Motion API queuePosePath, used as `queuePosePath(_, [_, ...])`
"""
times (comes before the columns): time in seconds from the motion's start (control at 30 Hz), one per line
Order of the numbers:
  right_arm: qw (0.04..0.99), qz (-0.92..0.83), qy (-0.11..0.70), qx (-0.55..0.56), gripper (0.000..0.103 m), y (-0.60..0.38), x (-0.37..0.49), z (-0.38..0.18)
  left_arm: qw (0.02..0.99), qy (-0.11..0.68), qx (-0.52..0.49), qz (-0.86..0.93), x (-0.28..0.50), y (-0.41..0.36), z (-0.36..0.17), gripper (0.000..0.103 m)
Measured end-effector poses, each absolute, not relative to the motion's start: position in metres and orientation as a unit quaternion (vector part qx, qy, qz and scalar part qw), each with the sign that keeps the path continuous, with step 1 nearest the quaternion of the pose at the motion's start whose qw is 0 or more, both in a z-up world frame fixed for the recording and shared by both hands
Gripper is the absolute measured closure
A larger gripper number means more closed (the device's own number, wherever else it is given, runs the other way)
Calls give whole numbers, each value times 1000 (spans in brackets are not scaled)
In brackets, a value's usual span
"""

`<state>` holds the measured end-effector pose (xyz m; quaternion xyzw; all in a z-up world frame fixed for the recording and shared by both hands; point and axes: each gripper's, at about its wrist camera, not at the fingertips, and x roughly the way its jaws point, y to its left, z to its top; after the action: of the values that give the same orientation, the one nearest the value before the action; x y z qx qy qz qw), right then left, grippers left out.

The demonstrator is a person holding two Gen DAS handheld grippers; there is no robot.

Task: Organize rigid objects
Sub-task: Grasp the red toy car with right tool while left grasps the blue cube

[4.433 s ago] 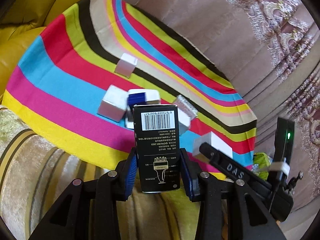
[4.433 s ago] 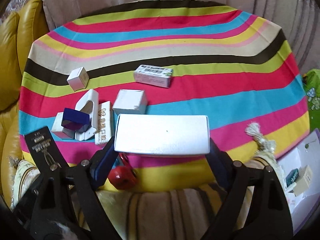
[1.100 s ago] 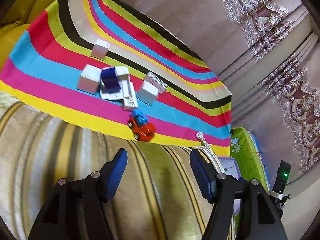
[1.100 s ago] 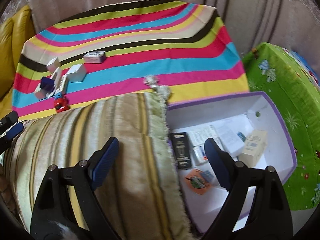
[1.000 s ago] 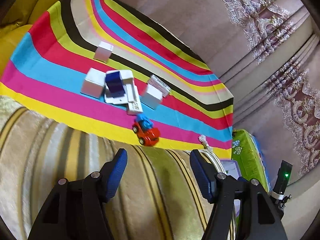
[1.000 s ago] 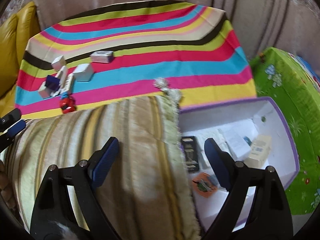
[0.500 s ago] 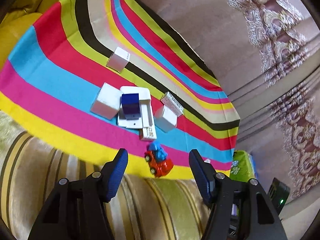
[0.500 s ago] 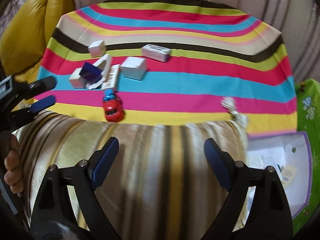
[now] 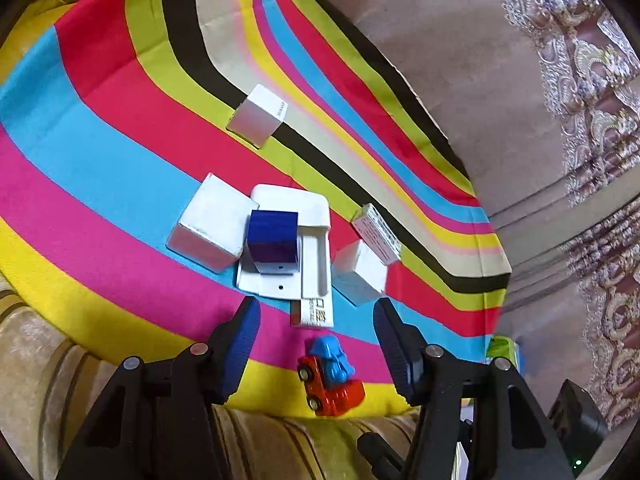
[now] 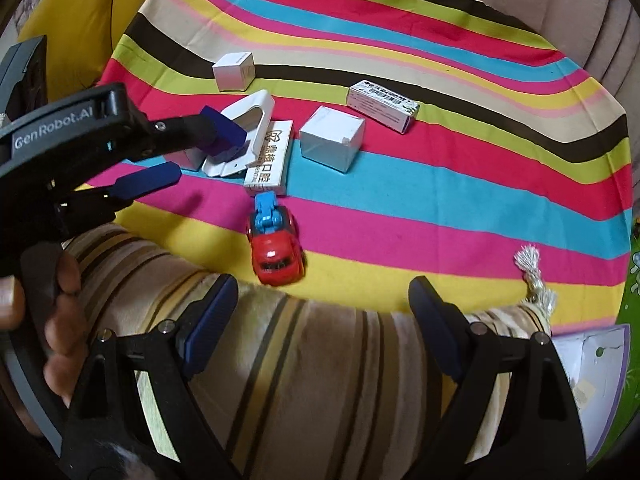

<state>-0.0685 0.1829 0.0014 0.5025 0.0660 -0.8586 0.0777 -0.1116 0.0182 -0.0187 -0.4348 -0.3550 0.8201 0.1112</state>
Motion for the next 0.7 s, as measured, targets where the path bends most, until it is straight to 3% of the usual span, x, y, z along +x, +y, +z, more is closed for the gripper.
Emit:
queuePosePath(0.33, [92,-848,69,517,14,174,-91,-11,87,-365,-436,818,-123,17,-31,47])
queuePosePath(0.7, [104,-842,65,526,21,170,-102,-18,70,-365,-434,821,-131,15,-40,47])
